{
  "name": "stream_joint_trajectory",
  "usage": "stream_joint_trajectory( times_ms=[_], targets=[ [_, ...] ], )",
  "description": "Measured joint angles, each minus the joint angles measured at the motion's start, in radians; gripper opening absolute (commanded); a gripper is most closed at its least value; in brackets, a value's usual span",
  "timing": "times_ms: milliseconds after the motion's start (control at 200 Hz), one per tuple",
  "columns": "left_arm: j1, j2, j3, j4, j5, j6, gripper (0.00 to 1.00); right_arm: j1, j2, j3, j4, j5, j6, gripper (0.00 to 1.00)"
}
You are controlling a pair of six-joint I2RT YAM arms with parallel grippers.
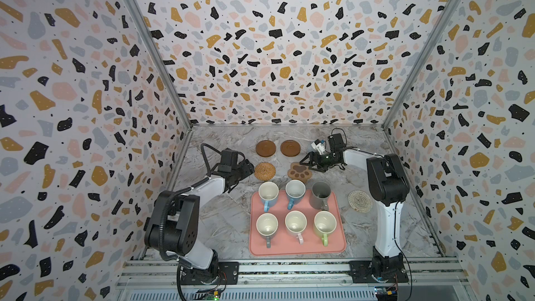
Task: Place cups on coasters
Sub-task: Move the coaster to the center of the table.
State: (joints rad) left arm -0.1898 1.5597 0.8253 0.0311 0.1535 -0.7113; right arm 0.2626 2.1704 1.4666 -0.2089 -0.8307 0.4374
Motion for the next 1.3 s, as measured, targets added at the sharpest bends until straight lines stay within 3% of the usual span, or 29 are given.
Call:
stream_joint_trajectory(
  times_ms=[521,846,1061,1297],
  targets=[
    [0.006,-0.012,0.0,0.0,0.0,0.0,0.76,0.042,0.097,0.149,-0.021,-0.023,0.0,0.83],
    [0.007,-0.018,0.0,-0.001,0.0,0.0,0.76,0.014,0.086,0.19,-0.093,0.063,-0.019,0.84],
    [0.011,-0.024,-0.003,0.001,0.0,0.0,0.76,-0.05,-0.025,0.113,-0.191,0.089,-0.109,0.84],
    [0.012,-0.024,-0.014,0.001,0.004,0.0,0.76,-0.039,-0.087,-0.014,-0.238,0.069,-0.177,0.84]
  ],
)
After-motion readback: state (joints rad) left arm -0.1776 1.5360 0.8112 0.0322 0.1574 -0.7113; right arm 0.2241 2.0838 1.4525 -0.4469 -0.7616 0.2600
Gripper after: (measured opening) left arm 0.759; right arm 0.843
